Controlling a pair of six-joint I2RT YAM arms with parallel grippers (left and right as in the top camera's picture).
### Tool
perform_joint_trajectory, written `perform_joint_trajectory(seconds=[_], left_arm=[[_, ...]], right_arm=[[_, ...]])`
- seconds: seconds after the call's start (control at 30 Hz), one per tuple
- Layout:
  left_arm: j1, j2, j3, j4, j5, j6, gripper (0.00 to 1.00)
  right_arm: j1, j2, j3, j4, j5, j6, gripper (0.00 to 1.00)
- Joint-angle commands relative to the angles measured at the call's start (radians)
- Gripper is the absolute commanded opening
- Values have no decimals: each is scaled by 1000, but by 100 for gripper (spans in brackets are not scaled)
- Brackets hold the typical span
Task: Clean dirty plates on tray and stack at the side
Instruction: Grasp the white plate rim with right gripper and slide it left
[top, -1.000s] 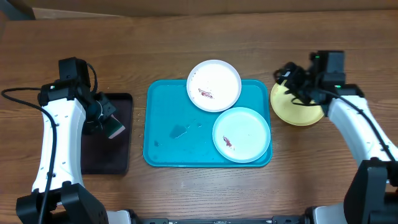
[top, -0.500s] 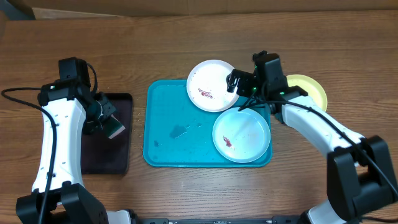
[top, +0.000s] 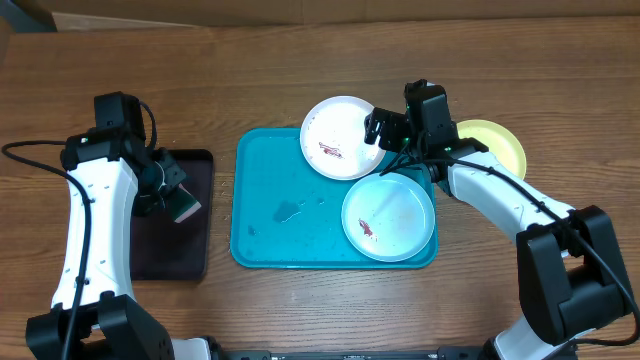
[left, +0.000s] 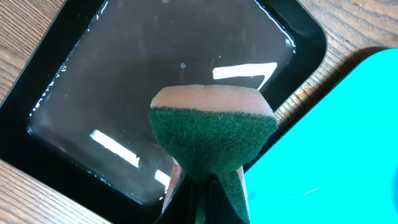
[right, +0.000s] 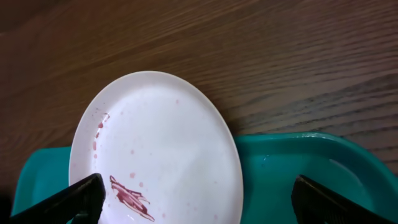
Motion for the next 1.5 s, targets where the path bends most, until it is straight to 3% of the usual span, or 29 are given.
perform_joint_trajectory(seconds=[0.0,0.3,0.5,0.73,0.93,1.47], left_arm=[[0,3,-6,0,8,15,4],[0,3,-6,5,8,15,4],[0,3,-6,7,8,15,4],[0,3,-6,8,8,15,4],[0,3,-6,8,8,15,4],[0,3,-6,8,31,15,4]], right_arm=[[-1,17,3,9,48,-8,94],[-1,68,3,40,52,-7,85],[-1,96,3,53,49,-7,53],[0,134,3,53,39,1,51],[0,134,3,44,1,1,27],[25,156,3,31,17,1,19]])
